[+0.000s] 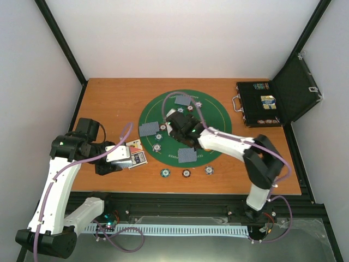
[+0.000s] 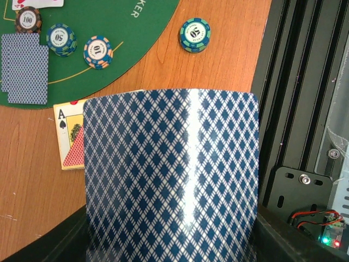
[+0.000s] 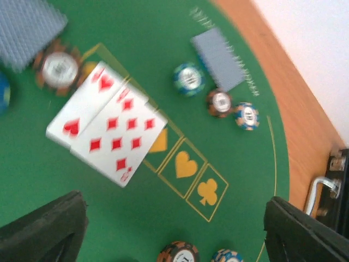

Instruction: Distribute texas hold em gaming equipment

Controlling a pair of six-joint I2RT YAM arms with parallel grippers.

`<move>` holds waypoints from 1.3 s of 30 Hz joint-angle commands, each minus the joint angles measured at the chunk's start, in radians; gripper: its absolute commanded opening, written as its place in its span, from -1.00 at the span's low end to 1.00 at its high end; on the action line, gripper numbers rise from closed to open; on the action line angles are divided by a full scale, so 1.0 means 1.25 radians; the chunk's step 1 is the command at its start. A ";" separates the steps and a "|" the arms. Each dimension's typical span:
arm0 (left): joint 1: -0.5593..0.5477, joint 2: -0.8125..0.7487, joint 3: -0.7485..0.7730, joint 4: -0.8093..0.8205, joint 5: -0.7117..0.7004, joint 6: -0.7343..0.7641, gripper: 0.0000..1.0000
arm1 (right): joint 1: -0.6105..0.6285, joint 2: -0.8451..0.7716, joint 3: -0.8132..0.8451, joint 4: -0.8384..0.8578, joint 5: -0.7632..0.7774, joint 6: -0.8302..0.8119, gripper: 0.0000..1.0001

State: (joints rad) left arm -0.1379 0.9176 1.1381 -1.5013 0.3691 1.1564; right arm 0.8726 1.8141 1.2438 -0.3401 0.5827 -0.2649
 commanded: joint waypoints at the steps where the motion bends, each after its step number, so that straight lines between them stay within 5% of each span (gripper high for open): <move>1: -0.001 -0.015 0.031 -0.015 0.008 0.007 -0.91 | -0.058 -0.165 0.027 0.016 -0.145 0.226 0.97; 8: 0.000 -0.014 0.037 -0.016 0.016 0.003 -0.90 | -0.114 -0.330 -0.053 0.125 -0.460 0.468 1.00; 14: 0.000 -0.009 0.032 -0.013 0.015 0.001 -0.90 | -0.125 -0.267 -0.051 0.101 -0.792 0.706 1.00; 17: -0.001 -0.009 0.032 -0.011 0.015 0.000 -0.90 | -0.115 -0.241 -0.125 0.205 -0.933 0.868 0.94; 28: -0.001 -0.007 0.015 0.003 0.013 0.001 -0.90 | 0.028 -0.247 -0.176 0.379 -0.990 1.029 0.99; 39: -0.001 -0.007 0.017 0.005 0.009 0.004 -0.90 | 0.133 -0.151 -0.123 0.491 -1.029 1.096 0.69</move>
State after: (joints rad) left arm -0.1379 0.9123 1.1404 -1.5032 0.3691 1.1564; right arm 1.0084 1.5959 1.0462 0.2127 -0.6746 1.0691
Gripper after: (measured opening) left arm 0.614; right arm 0.871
